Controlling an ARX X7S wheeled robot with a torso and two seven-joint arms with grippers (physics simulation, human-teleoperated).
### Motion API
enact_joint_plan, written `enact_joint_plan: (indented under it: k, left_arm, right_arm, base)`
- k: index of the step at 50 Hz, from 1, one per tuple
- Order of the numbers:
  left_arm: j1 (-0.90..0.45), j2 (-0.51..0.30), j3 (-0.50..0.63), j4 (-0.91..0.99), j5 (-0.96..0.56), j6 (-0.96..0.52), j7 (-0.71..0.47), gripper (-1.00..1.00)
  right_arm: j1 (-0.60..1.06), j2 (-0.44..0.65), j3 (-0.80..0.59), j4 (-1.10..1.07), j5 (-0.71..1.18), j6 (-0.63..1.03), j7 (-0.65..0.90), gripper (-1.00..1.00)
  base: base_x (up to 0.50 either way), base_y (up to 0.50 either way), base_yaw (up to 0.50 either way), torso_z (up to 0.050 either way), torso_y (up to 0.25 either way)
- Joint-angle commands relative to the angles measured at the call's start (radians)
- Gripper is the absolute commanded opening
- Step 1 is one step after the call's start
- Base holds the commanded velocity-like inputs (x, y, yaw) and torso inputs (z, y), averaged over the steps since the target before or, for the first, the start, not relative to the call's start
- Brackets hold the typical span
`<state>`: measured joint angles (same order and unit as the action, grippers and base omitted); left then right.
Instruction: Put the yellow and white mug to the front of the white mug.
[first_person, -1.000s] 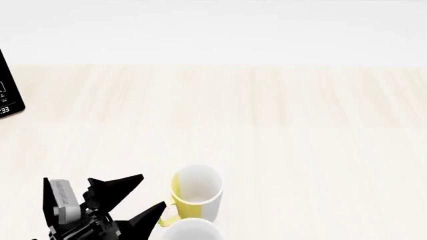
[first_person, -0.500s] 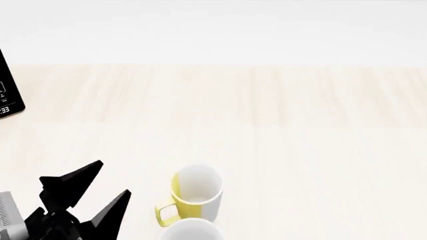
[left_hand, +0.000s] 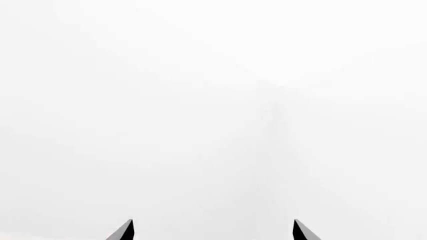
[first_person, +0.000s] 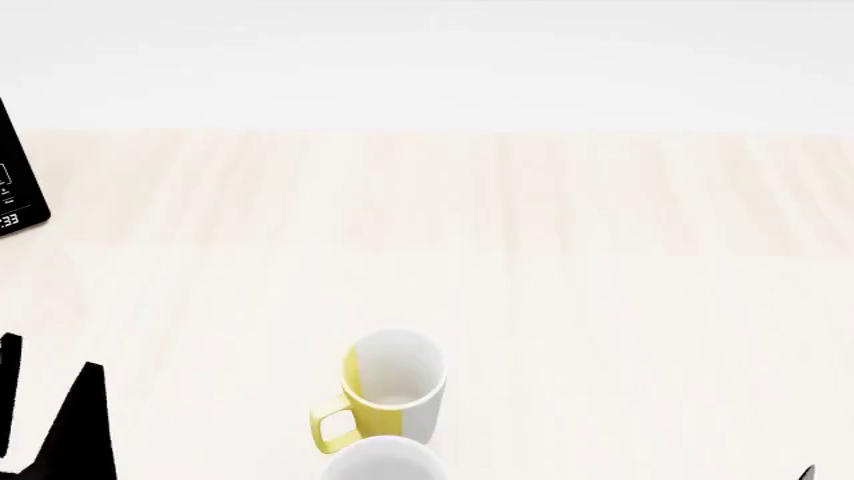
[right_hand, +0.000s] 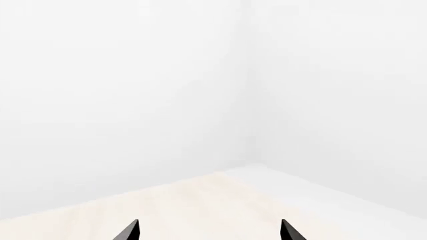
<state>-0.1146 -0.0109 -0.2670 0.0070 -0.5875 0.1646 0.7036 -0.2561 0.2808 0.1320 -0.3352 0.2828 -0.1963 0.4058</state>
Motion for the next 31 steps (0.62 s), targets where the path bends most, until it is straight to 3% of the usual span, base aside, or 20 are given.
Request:
enact_joint_plan:
  k: [1,4,6,18,25,26,31]
  left_arm:
    - [0.123,-0.004,0.060,0.132,-0.078,0.198,-0.252,1.00]
    - [0.144,0.000,0.062,0.156,-0.068,0.256,-0.322,1.00]
    - [0.161,-0.019,0.066,0.190,-0.141,0.219,-0.347,1.00]
    - [0.244,-0.010,0.083,0.301,-0.065,0.345,-0.468,1.00]
    - [0.280,-0.005,0.098,0.318,-0.023,0.447,-0.478,1.00]
    - [0.297,-0.026,0.119,0.335,-0.074,0.424,-0.472,1.00]
    - [0.303,-0.003,0.122,0.322,-0.002,0.521,-0.495,1.00]
  right_arm:
    - [-0.034,-0.033,0.016,-0.060,-0.114,-0.117,0.050,1.00]
    - [-0.037,-0.050,0.026,-0.068,-0.159,-0.146,0.078,1.00]
    - [-0.040,-0.055,0.027,-0.071,-0.168,-0.155,0.084,1.00]
    - [-0.077,-0.073,0.056,-0.117,-0.181,-0.227,0.120,1.00]
    - [-0.090,-0.079,0.064,-0.127,-0.183,-0.261,0.132,1.00]
    - [-0.095,-0.079,0.067,-0.132,-0.181,-0.272,0.132,1.00]
    - [-0.083,-0.087,0.078,-0.130,-0.192,-0.254,0.156,1.00]
  base:
    - [0.00,0.00,0.00,0.000,0.000]
    - [0.00,0.00,0.00,0.000,0.000]
    - [0.00,0.00,0.00,0.000,0.000]
    - [0.00,0.00,0.00,0.000,0.000]
    - [0.00,0.00,0.00,0.000,0.000]
    - [0.00,0.00,0.00,0.000,0.000]
    - [0.00,0.00,0.00,0.000,0.000]
